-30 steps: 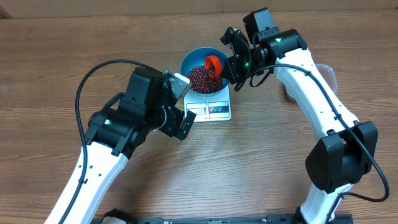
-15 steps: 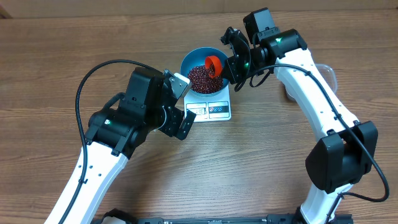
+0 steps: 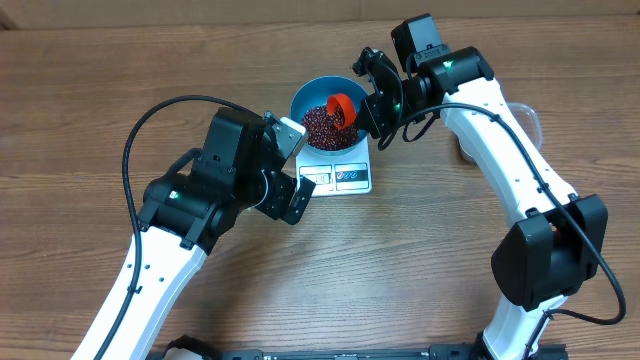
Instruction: Scoop item into bowl and weigh 150g on scale
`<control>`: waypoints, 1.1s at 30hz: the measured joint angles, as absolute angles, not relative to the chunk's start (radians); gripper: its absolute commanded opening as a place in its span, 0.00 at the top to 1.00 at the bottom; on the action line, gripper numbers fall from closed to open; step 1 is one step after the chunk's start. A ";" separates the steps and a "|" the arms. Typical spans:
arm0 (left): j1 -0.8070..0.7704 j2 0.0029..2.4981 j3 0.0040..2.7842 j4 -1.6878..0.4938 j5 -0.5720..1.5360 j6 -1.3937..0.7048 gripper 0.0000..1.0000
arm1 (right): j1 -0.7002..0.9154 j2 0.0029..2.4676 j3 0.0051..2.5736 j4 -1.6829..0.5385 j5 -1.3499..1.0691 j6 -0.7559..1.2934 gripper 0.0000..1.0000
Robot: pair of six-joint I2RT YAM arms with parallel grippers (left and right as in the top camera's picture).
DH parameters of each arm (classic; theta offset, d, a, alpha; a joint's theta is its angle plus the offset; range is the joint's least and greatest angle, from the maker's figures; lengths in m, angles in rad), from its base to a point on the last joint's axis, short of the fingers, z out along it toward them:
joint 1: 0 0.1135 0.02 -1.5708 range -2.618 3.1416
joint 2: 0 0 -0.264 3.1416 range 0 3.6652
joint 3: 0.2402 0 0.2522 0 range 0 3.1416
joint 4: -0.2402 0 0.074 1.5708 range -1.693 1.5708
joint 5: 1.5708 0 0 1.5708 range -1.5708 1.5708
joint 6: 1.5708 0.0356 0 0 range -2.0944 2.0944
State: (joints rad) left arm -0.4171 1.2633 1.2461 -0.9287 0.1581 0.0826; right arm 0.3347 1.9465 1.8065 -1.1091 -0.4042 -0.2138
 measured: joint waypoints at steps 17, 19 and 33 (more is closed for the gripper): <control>-0.417 1.263 1.246 -0.929 0.158 0.083 0.00 | 0.336 1.946 1.806 -1.100 -0.423 -0.194 0.96; -0.417 1.263 1.246 -0.929 0.158 0.083 0.00 | 0.336 1.946 1.806 -1.099 -0.422 -0.191 0.96; -0.417 1.263 1.246 -0.929 0.158 0.083 0.00 | 0.336 1.946 1.806 -1.100 -0.419 -0.187 0.97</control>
